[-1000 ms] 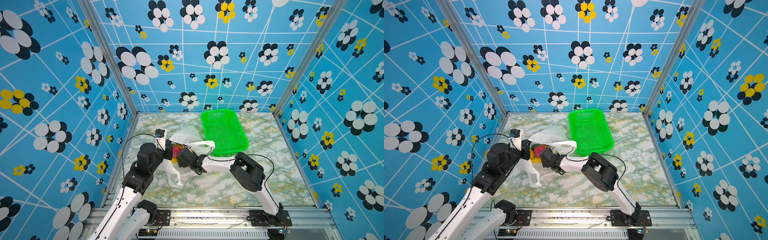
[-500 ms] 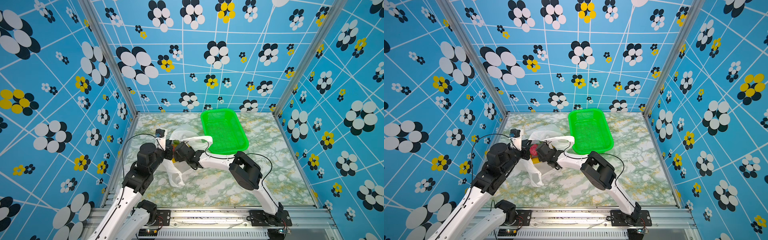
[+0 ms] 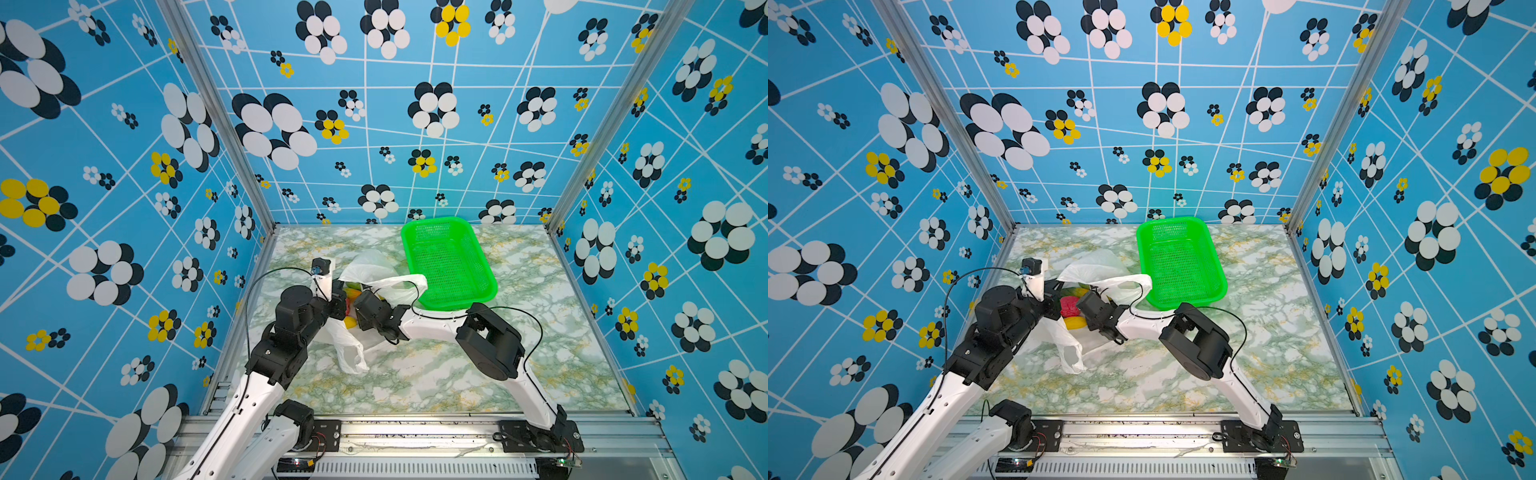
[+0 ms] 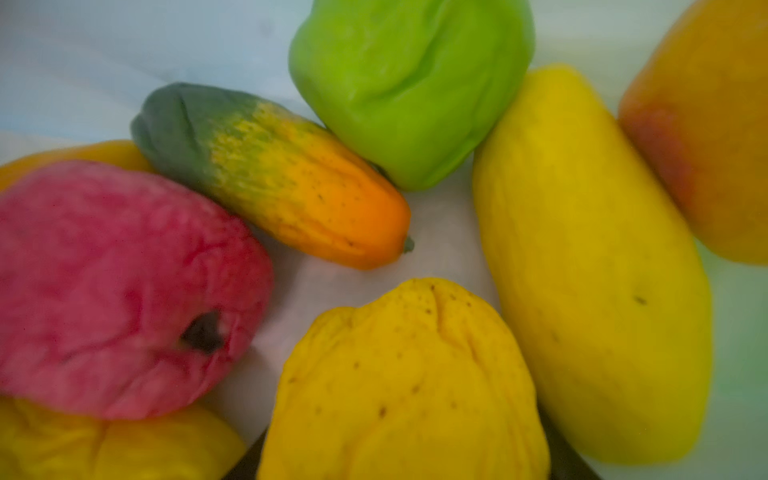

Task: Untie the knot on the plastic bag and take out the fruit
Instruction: 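Grasp a yellow fruit inside the bag with the right gripper, then lift the yellow fruit out and carry it to the green basket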

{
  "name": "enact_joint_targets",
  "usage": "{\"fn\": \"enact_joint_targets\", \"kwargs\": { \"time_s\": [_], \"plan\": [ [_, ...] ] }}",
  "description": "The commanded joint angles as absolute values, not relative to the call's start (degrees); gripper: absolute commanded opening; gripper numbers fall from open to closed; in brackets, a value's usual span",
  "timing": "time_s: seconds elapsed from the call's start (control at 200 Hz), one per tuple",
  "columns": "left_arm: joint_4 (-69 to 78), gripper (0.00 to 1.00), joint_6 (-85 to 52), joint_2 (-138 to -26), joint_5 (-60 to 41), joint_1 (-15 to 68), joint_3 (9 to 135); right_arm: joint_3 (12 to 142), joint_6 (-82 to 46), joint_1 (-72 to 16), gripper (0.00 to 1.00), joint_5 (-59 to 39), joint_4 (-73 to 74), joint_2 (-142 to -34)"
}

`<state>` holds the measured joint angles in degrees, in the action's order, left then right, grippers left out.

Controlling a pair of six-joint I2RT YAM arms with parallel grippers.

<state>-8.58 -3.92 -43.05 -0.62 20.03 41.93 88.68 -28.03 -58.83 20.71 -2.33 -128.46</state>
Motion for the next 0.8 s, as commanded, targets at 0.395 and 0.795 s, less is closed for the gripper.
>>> {"fn": "enact_joint_targets", "kwargs": {
  "time_s": [0.395,0.795],
  "plan": [
    [-7.5,0.00,-4.7,-43.8,1.2,20.4,41.6,61.2,-17.5,-64.1,0.40,12.2,17.9,-98.1],
    [-7.6,0.00,-4.8,-43.6,1.6,20.4,41.5,46.3,-10.6,-63.7,0.33,21.4,16.0,-69.9]
  ]
}}
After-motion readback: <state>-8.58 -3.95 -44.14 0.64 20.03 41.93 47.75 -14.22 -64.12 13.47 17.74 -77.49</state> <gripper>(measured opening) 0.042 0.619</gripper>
